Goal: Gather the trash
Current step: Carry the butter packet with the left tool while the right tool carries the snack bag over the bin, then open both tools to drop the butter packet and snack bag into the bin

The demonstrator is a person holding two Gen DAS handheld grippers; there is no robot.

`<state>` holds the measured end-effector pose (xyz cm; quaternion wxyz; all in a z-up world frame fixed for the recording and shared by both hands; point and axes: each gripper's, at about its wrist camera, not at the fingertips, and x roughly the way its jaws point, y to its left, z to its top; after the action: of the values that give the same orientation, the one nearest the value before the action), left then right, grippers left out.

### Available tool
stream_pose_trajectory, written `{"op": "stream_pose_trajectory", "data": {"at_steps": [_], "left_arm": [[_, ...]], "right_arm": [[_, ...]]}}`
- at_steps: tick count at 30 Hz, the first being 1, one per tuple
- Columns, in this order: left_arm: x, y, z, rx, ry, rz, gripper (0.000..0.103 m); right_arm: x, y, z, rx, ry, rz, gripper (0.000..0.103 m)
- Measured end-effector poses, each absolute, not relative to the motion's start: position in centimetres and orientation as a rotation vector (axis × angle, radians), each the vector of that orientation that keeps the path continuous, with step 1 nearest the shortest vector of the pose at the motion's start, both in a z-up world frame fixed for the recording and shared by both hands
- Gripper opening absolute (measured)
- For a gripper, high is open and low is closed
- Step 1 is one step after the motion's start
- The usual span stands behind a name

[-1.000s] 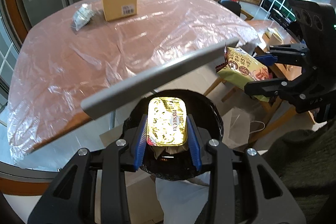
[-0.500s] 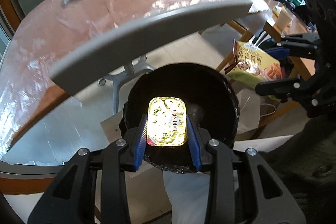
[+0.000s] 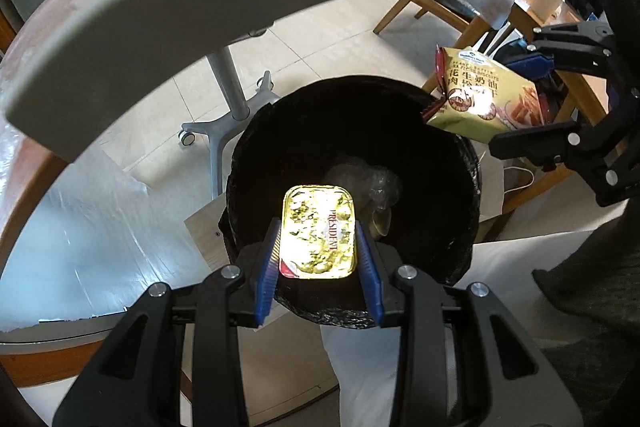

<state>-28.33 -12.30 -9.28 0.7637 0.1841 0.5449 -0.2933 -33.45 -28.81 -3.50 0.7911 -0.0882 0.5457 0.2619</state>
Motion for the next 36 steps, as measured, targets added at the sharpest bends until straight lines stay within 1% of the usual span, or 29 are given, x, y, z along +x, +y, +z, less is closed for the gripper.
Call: {"op": "stream_pose_trajectory", "data": {"at_steps": [16,36], "left_arm": [[-27.0,-12.7,-12.2,0.463,1.238,-0.63,0.038],[-26.1,-13.8,-15.1,0.474,1.272,-0.64,0.038]], "right_arm": [[-32.8,-27.5,-6.8,-0.285,1.232,0.542,0.054],[-31.9,-26.1,-9.8,-0.327,1.305,0.533,0.054]]}}
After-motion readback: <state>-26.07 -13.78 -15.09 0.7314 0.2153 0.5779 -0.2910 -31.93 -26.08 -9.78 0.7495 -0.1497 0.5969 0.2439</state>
